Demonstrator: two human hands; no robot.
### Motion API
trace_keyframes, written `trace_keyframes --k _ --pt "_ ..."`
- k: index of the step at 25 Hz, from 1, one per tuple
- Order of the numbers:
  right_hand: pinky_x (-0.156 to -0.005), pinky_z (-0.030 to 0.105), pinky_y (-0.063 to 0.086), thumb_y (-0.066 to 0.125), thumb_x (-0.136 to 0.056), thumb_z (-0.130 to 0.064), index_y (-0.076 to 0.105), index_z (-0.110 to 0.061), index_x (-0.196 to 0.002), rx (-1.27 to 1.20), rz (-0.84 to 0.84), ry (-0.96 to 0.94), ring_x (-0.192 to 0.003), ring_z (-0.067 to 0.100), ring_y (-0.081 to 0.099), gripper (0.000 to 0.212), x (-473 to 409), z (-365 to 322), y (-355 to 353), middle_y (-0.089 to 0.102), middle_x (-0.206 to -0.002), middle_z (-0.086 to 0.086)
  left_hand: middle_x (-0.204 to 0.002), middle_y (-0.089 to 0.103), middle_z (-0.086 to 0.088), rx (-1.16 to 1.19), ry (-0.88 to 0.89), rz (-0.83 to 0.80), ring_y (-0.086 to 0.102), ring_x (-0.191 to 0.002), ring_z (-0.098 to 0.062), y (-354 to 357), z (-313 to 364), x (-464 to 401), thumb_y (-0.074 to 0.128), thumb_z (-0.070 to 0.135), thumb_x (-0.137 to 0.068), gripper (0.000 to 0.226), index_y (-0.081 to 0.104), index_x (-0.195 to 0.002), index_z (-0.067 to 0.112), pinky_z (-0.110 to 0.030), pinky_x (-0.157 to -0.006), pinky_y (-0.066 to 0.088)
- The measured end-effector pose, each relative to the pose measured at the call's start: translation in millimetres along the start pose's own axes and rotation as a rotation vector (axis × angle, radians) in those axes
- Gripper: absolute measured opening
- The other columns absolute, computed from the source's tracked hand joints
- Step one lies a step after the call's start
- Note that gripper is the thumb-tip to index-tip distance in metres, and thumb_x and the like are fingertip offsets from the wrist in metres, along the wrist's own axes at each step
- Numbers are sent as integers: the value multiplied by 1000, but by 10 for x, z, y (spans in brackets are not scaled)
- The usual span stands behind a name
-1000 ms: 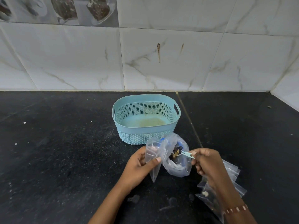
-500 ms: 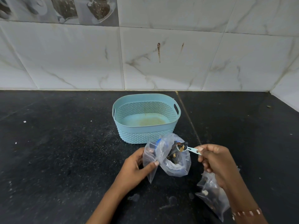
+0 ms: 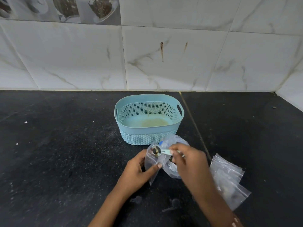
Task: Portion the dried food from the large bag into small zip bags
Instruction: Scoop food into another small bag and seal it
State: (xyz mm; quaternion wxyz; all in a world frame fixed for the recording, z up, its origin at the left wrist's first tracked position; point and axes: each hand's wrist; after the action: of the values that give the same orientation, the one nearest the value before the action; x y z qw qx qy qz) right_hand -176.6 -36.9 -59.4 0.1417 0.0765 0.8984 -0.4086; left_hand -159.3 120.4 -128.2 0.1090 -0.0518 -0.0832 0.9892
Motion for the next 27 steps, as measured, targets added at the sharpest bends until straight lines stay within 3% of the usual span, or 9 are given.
trace_keyframes --k 2,4,6,11,15,18,22,25,27 --pt "-57 13 40 53 -81 -8 71 -12 -81 262 98 -319 -56 12 61 19 77 32 122 64 -63 -1 -104 69 18 -26 22 11 65 -97 1 -5 2 -3 70 18 -80 33 60 -110 27 -16 -82 51" --pt "-62 20 49 37 -95 -16 72 -8 -87 312 176 -513 -59 16 62 37 86 101 160 67 -68 2 -102 69 18 -52 33 25 65 -95 1 -14 2 -8 70 20 -80 32 60 -109 29 -17 -81 51" --pt "-61 28 55 37 -96 -15 72 -5 -90 330 213 -609 -61 18 61 37 85 137 158 68 -73 5 -102 69 17 -60 44 29 65 -94 0 -20 -19 -13 71 20 -80 33 60 -110 28 -19 -82 51" --pt "-61 27 53 43 -94 -10 72 -3 -92 339 260 -715 -67 19 62 30 121 119 105 71 -84 9 -98 69 21 -54 56 39 64 -93 2 -11 -25 -10 70 21 -80 30 59 -105 32 -20 -81 50" --pt "-54 30 53 30 -98 -8 71 -4 -89 332 215 -693 -63 21 61 43 129 122 198 68 -77 6 -100 70 15 -26 59 27 65 -96 -4 -9 -48 -9 68 37 -73 36 59 -107 33 -25 -86 52" --pt "-57 28 54 44 -91 -5 72 -3 -91 329 214 -659 -65 19 63 28 121 138 163 69 -79 7 -102 70 9 -4 37 23 66 -98 -9 -11 -74 -14 70 33 -76 36 60 -110 29 -33 -89 52" --pt "-62 26 52 48 -89 -7 72 -2 -91 234 284 -568 -68 18 61 24 150 119 186 69 -78 6 -101 70 14 -5 45 12 65 -97 -5 11 -58 2 70 30 -78 35 58 -111 30 -29 -86 51" --pt "-67 20 46 54 -84 -1 71 0 -91 115 383 -431 -66 19 60 19 140 137 63 69 -76 7 -111 64 21 55 39 40 60 -106 2 29 -57 51 69 31 -74 52 46 -120 33 -17 -89 47" --pt "-68 15 43 54 -83 -5 71 0 -90 107 413 -300 -63 17 60 19 114 232 -27 69 -73 8 -117 60 17 88 27 133 57 -110 2 45 -88 95 71 37 -70 60 41 -122 35 -17 -93 46"
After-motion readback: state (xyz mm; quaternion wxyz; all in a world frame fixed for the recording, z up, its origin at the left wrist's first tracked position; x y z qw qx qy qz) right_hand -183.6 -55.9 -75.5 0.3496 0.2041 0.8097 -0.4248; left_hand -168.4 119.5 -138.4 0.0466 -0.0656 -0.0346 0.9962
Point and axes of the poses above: each hand's wrist, its own x-axis away from the middle knuckle, its own y-axis out of the palm, z = x × y
